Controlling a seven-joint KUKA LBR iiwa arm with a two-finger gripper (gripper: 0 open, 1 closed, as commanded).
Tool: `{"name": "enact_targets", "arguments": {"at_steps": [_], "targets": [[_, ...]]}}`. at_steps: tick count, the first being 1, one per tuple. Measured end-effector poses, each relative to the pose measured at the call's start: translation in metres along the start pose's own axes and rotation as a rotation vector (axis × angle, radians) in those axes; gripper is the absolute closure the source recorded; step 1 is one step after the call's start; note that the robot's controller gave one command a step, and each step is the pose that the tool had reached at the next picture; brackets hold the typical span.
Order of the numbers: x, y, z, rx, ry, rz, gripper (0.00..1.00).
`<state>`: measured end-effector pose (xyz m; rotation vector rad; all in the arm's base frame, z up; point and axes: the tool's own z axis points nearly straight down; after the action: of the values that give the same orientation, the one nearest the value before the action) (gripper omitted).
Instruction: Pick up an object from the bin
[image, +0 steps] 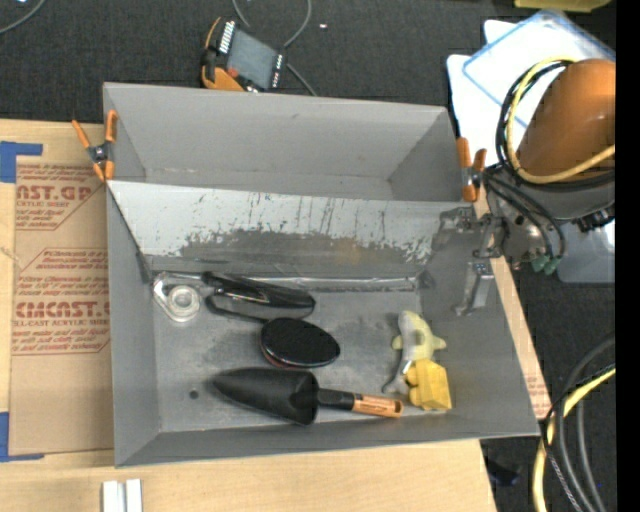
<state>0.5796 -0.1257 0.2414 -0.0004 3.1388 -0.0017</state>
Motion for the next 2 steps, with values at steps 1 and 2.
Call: {"name": "enact_targets", "arguments": {"at_steps": [1, 2], "targets": [[0.0, 0.0, 0.0, 0.0, 0.0, 0.0, 0.0], [0.055, -0.02, 0.09, 0.001, -0.003, -0.077, 0.0]]}}
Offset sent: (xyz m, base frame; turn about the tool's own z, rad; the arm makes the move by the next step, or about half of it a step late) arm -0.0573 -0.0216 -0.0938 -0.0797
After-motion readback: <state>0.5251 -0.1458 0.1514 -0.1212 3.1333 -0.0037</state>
